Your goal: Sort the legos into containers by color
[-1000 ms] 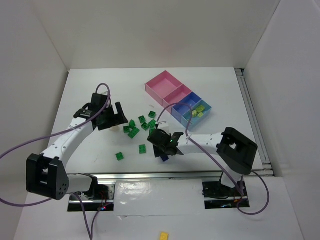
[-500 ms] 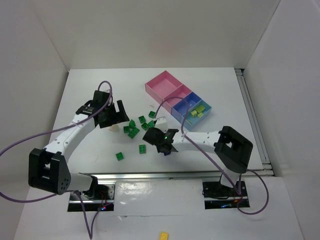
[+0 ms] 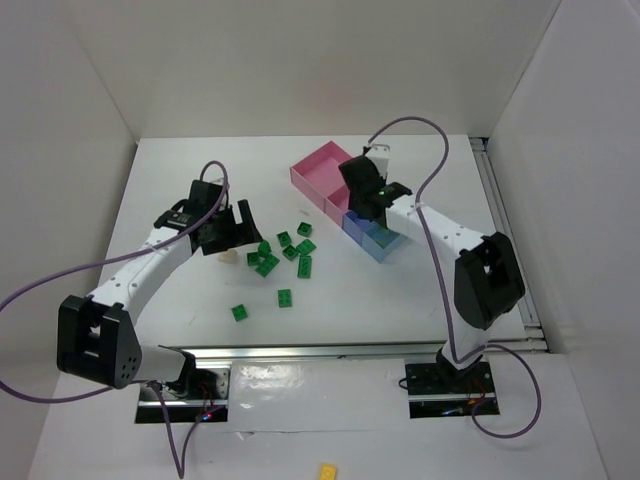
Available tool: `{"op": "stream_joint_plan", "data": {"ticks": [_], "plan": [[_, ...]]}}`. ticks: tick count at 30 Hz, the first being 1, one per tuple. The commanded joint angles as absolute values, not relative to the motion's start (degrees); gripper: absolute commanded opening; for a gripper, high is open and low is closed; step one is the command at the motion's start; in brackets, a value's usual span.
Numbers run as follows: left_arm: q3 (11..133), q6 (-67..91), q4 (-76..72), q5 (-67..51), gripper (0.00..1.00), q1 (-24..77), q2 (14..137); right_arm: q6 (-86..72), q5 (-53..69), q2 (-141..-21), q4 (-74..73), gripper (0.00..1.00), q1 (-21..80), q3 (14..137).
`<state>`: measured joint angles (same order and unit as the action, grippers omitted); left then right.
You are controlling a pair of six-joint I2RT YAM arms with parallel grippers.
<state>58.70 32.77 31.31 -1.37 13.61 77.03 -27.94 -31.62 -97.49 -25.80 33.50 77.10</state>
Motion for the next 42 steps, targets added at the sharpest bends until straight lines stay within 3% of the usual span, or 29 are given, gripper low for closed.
{"op": "stream_joint_plan", "data": {"ticks": [1,3,4,5,6,10,13,17,22,26,32,36,40,41,42], "plan": [[59.59,31.46,30.06,-1.14,0.99,13.80,77.87,-25.58,-29.98,-101.16,-21.80,0.32,30.33,80.50],[58.45,31.46,30.06,-1.14,0.99,13.80,77.87,-26.10,-28.40,-102.30,-19.96,0.40,28.58,80.51],[58.45,31.46,29.54,-1.14,0.99,13.80,77.87,-26.10,-27.87,-103.17,-18.30,0.52,28.56,80.51],[57.84,31.46,29.53,-1.75,0.99,13.80,77.87,-26.10,-27.86,-104.40,-18.28,0.74,27.96,81.20],[57.83,31.46,29.53,-1.76,0.99,13.80,77.87,-26.10,-27.86,-105.02,-18.28,0.82,27.95,82.43],[57.83,31.46,29.53,-1.76,0.99,13.80,76.82,-25.58,-29.53,-103.72,-19.60,0.83,29.08,81.58],[57.30,31.46,29.53,-1.15,0.99,14.33,76.20,-25.05,-30.32,-97.75,-17.93,0.77,31.63,76.58],[56.26,33.56,29.53,2.97,0.99,14.33,75.06,-25.92,-26.99,-91.76,-16.44,0.77,40.83,69.20],[54.94,37.35,29.53,6.24,0.99,14.33,73.92,-29.79,-20.49,-95.17,-16.44,0.88,48.68,65.74],[54.93,37.18,30.31,3.43,0.99,14.33,73.39,-31.19,-18.81,-100.45,-14.77,0.91,52.55,66.96],[56.07,36.04,31.64,3.43,0.99,14.33,73.92,-31.73,-17.40,-107.03,-14.24,0.91,54.40,70.13],[55.47,36.04,31.64,3.43,0.99,14.33,73.92,-32.34,-18.54,-110.99,-14.24,0.85,54.40,71.62],[54.94,36.04,31.64,3.43,0.99,14.33,73.92,-32.87,-22.31,-113.55,-15.99,0.64,54.40,73.82],[54.93,35.51,31.64,3.43,0.99,14.33,73.92,-32.87,-22.32,-114.25,-16.78,0.52,54.40,74.52],[54.93,35.51,31.64,3.43,0.99,14.33,73.92,-32.87,-23.46,-114.26,-16.79,0.46,54.40,74.53]]}}
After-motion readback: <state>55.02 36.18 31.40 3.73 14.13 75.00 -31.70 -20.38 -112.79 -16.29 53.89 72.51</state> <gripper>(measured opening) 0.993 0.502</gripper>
